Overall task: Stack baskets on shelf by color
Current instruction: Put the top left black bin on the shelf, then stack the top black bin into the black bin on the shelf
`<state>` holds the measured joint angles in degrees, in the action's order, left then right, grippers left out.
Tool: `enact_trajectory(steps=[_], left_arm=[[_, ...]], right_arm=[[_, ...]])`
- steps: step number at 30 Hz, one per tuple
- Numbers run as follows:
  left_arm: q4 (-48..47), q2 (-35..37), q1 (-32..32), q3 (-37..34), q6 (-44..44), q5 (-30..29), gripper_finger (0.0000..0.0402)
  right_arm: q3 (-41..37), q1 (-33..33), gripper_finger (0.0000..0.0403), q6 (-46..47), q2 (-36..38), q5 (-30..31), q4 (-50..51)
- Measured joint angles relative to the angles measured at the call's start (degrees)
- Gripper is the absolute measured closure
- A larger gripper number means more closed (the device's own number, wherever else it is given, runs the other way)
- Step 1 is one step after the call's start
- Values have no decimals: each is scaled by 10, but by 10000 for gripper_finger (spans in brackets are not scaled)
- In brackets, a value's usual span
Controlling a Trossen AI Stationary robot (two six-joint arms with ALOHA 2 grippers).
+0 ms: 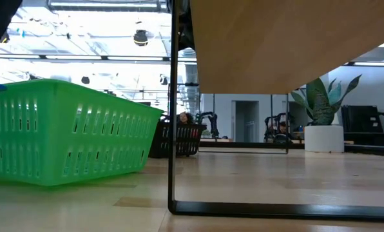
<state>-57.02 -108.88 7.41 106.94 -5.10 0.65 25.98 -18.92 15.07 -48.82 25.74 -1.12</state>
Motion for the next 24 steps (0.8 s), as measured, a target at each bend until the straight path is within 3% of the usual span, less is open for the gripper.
enact_trajectory(steps=[12,18,24], left_arm=[[3,0,24,0,-1,0,401],[-109,6,24,26,-12,-1,401],[-169,26,25,26,-9,-87,401]], right_arm=[[0,0,285,-1,0,-1,1],[38,-23,285,-30,31,-18,11],[95,-58,285,-65,79,-18,82]])
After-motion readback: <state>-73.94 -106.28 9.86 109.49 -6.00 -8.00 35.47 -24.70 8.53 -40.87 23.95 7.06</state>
